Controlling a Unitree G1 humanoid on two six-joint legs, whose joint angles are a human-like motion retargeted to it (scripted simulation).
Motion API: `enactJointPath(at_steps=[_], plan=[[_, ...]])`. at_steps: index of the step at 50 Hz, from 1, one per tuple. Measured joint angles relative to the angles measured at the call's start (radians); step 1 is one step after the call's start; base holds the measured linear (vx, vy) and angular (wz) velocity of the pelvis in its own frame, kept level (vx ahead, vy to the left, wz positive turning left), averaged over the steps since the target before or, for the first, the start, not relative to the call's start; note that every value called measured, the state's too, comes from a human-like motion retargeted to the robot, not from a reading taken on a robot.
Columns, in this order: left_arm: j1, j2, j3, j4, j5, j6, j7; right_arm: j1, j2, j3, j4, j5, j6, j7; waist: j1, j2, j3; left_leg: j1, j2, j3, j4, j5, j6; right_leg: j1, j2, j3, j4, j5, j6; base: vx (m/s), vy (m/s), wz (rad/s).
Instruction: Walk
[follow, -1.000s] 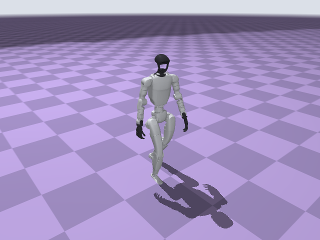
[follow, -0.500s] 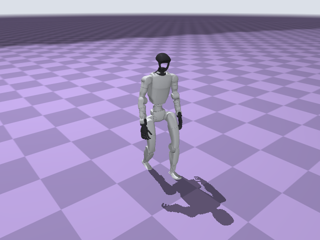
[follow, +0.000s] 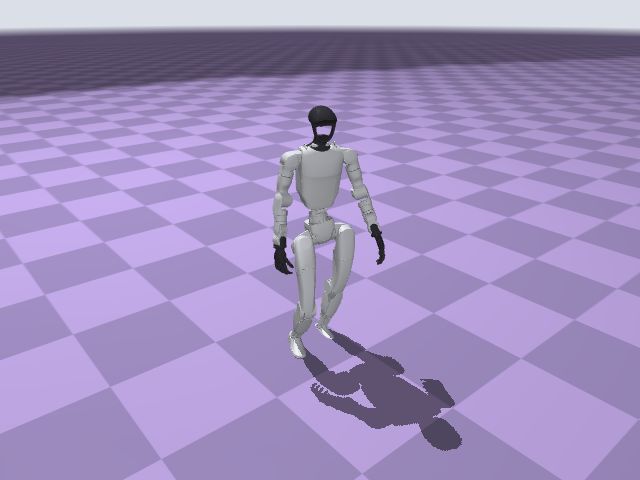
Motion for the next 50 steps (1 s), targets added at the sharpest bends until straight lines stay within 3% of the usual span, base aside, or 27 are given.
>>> enactJointPath(at_steps=[5,11,17,21,24,28,33,39,50], plan=[[-0.004,-0.005,-0.019,-0.01,0.008,-0.01,-0.007,-0.018,0.0,-0.003,-0.037,0.012,0.014,-0.004,-0.005,0.072,-0.002,0.028,0.07,-0.086,0.041,-0.088,0.007,-0.021,0.146,0.108,-0.387,0.119,0.069,0.43,0.01,0.65],[0.052,-0.016,-0.026,0.035,0.039,-0.002,-0.011,-0.026,0.007,-0.007,-0.055,0.012,0.019,0.005,0.014,0.08,-0.009,0.054,0.086,-0.184,0.175,-0.19,0.011,-0.025,0.225,0.239,-0.409,0.193,0.108,0.35,-0.11,0.74],[0.135,-0.022,-0.006,0.128,0.071,0.02,-0.014,-0.027,0.007,-0.015,-0.067,0.013,0.02,0.001,0.059,0.103,-0.011,0.047,0.142,-0.275,0.391,-0.236,-0.025,0.042,0.303,0.211,-0.336,0.195,0.082,0.32,-0.2,0.72],[0.178,-0.023,-0.001,0.158,0.075,0.02,-0.018,-0.032,-0.007,-0.014,-0.077,0.019,0.017,-0.013,0.095,0.138,-0.014,-0.033,0.223,-0.279,0.623,-0.184,-0.089,0.099,0.352,0.134,-0.358,0.17,0.041,0.28,-0.18,0.77],[0.192,-0.023,-0.008,0.144,0.082,0.015,-0.026,-0.05,-0.027,-0.019,-0.076,0.026,0.016,-0.027,0.125,0.164,-0.021,-0.134,0.301,-0.243,0.773,-0.169,-0.101,0.151,0.381,0.077,-0.438,0.177,0.02,0.26,-0.16,0.83],[0.203,-0.028,-0.022,0.101,0.098,0.009,-0.036,-0.071,-0.055,-0.026,-0.064,0.028,0.016,-0.046,0.168,0.161,-0.024,-0.237,0.342,-0.169,0.828,-0.2,-0.075,0.207,0.375,0.021,-0.507,0.169,0.013,0.24,-0.14,0.77],[0.195,-0.036,-0.031,0.052,0.112,0.007,-0.054,-0.106,-0.085,-0.035,-0.037,0.022,0.016,-0.038,0.199,0.126,-0.021,-0.288,0.284,-0.083,0.649,-0.228,-0.048,0.288,0.318,-0.037,-0.608,0.164,0.017,0.22,-0.11,0.79],[0.187,-0.049,-0.03,0.045,0.114,0.005,-0.055,-0.105,-0.081,-0.032,-0.023,0.015,0.005,-0.021,0.195,0.113,-0.026,-0.264,0.225,-0.015,0.397,-0.155,-0.06,0.343,0.266,-0.107,-0.644,0.129,0.012,0.17,-0.08,0.78],[0.14,-0.062,-0.015,0.081,0.095,0.004,-0.044,-0.041,-0.026,-0.02,0.003,-0.001,-0.008,-0.006,0.166,0.129,-0.039,-0.182,0.175,-0.04,0.261,-0.124,-0.061,0.393,0.217,-0.19,-0.594,0.048,-0.004,0.1,0.0,0.61]])
